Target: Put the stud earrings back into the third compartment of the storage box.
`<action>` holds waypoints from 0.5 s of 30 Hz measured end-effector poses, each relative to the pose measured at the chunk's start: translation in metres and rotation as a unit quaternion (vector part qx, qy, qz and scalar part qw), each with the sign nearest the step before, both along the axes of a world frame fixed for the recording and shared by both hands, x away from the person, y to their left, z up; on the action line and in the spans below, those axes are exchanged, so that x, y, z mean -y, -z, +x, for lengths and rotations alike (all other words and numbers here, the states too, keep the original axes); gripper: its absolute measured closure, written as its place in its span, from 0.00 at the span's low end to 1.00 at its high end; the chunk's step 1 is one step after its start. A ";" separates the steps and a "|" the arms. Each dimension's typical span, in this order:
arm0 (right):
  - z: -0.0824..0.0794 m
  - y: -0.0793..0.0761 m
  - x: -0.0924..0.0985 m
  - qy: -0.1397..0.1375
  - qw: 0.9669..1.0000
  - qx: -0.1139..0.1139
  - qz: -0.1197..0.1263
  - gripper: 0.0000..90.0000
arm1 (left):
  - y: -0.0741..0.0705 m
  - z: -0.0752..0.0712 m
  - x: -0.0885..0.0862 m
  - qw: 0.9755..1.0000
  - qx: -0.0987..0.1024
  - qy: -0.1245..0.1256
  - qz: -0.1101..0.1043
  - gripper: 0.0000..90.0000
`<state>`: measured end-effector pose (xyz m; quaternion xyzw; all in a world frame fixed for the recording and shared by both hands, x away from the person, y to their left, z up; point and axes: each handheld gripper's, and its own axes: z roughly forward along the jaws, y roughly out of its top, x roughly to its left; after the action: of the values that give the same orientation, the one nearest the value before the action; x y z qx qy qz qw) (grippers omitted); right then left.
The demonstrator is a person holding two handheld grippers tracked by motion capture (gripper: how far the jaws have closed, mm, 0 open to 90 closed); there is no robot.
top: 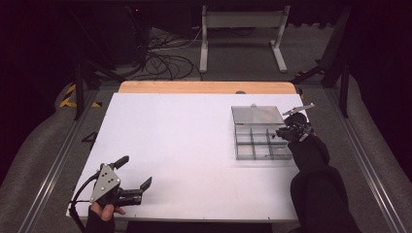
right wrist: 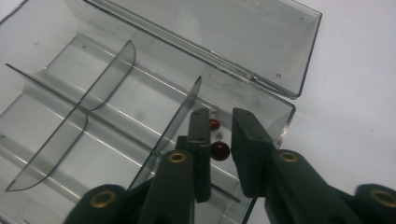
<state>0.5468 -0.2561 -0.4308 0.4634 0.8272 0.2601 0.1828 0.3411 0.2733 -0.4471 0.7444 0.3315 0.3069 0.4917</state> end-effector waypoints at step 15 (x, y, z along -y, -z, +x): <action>-0.021 -0.021 -0.009 -0.014 0.999 0.047 0.018 0.49 | -0.001 -0.001 0.000 1.000 0.000 0.002 -0.004 0.04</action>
<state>0.5256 -0.2467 -0.4101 0.4426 0.8191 0.2988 0.2095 0.3404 0.2732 -0.4463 0.7431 0.3312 0.3052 0.4949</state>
